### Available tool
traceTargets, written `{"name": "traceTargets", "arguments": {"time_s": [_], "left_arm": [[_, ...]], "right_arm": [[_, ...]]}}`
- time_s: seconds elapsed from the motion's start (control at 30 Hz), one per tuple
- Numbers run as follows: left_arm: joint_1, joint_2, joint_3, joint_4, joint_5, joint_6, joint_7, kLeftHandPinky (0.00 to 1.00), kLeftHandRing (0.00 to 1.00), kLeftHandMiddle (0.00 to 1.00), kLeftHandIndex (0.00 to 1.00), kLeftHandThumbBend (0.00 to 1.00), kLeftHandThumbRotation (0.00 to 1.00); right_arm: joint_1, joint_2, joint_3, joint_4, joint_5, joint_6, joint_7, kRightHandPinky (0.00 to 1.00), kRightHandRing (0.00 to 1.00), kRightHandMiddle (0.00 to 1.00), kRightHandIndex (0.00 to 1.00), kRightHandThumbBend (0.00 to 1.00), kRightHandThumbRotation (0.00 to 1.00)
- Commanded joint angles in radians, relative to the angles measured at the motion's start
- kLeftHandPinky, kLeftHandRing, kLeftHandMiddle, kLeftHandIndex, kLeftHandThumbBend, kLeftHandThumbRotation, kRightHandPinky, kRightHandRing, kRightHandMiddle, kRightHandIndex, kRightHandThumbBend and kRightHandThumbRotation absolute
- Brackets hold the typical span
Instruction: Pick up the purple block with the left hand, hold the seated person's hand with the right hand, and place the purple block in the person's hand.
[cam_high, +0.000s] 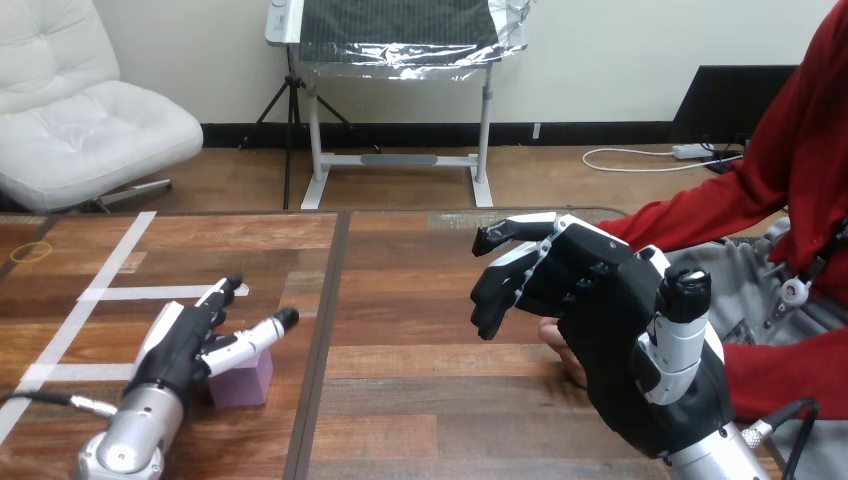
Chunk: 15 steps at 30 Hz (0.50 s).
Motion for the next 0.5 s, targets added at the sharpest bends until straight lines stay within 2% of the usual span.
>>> {"name": "traceTargets", "arguments": {"time_s": [0.0,0.2,0.47], "left_arm": [[-0.040,0.074,-0.030,-0.032,0.070,0.040,0.032,0.81,0.90,0.93,0.91,0.71,0.30],[-0.043,0.103,-0.035,-0.054,0.105,0.089,0.028,0.83,0.89,0.92,0.90,0.74,0.23],[-0.047,0.139,-0.029,-0.078,0.105,0.131,-0.016,0.96,0.95,0.95,0.93,0.75,0.19]], "right_arm": [[-0.060,0.011,-0.008,-0.006,0.005,-0.021,0.000,0.37,0.46,0.52,0.63,0.92,1.00],[-0.062,0.013,-0.008,-0.003,0.009,-0.021,0.003,0.37,0.46,0.52,0.63,0.92,1.00],[-0.065,0.008,-0.005,-0.006,0.012,-0.009,0.005,0.37,0.46,0.52,0.63,0.93,1.00]]}}
